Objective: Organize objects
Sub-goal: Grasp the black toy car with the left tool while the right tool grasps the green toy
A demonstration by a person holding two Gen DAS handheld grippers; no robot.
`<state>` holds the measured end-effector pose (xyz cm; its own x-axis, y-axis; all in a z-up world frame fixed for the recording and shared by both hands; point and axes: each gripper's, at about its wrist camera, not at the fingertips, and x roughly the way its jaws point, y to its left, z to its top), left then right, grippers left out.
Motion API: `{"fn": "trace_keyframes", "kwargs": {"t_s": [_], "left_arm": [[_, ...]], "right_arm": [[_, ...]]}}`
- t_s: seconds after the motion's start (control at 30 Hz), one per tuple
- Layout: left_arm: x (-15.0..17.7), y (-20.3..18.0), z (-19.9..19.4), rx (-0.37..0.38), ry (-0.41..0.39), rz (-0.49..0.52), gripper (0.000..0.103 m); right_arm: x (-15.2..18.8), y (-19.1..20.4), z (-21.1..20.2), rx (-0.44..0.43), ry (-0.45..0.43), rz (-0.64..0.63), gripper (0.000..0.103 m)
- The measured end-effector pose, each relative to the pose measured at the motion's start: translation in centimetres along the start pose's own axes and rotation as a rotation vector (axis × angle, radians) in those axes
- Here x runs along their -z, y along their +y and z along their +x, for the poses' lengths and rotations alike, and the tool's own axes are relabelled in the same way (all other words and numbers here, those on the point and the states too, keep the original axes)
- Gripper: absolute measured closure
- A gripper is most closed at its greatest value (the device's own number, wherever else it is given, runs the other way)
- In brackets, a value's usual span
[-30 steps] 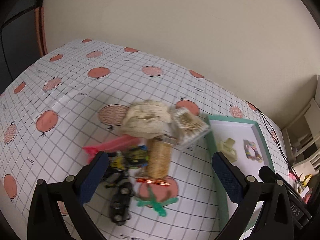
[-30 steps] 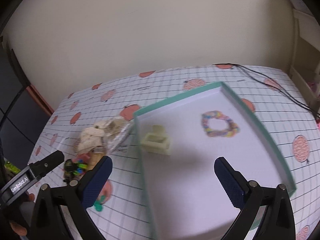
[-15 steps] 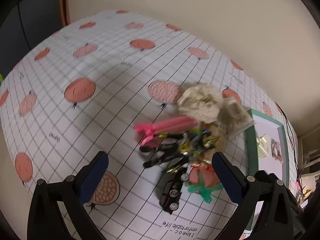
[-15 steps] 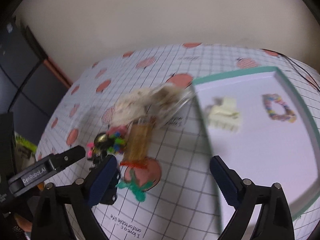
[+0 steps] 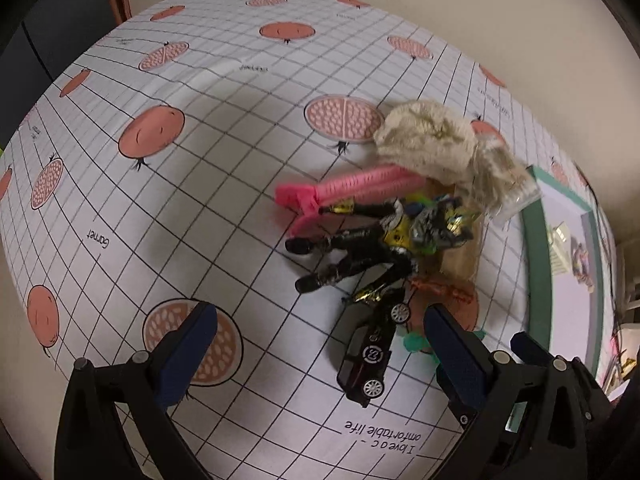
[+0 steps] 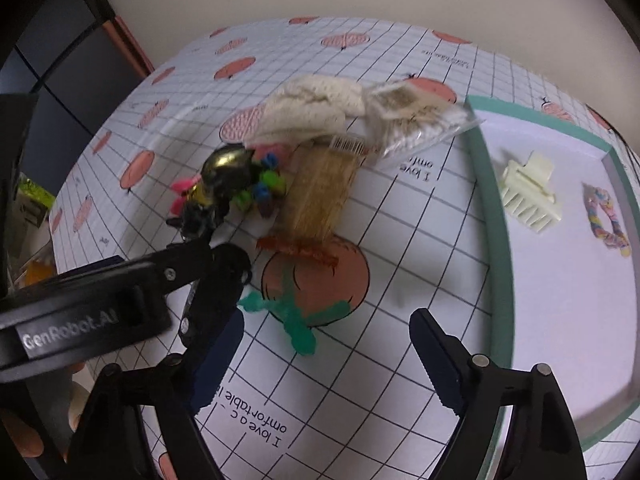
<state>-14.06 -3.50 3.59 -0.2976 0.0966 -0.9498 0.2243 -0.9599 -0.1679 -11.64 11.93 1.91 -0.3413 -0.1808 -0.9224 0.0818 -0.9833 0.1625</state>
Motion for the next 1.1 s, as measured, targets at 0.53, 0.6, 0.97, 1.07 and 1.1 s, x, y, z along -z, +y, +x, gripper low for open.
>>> {"fn": "trace_keyframes", "kwargs": {"t_s": [0.53,0.6,0.97,1.07,1.1], "left_arm": [[1.1,-1.1,2.1,-0.011,0.086,0.032,0.025],[1.1,-1.3,2.0,-0.016,0.083,0.04,0.028],[1.6,-1.6,1.4,-0.031,0.069,0.063,0.052],[1.7,-1.8,1.2,-0.024,0.07,0.074,0.06],[1.8,-1.8,1.2,-0.02,0.07,0.077,0.063]], "right_arm": [[0.1,1.3,1.9,0.043,0.057,-0.057,0.025],[0.2,1.4,1.9,0.05,0.054,-0.058,0.026],[0.0,0.4,1.5,0.062,0.043,-0.03,0.053],[0.0,0.0,1.4,0.055,0.04,-0.015,0.06],[0.0,-0.2,1.3,0.047,0.04,-0.009,0.06]]}}
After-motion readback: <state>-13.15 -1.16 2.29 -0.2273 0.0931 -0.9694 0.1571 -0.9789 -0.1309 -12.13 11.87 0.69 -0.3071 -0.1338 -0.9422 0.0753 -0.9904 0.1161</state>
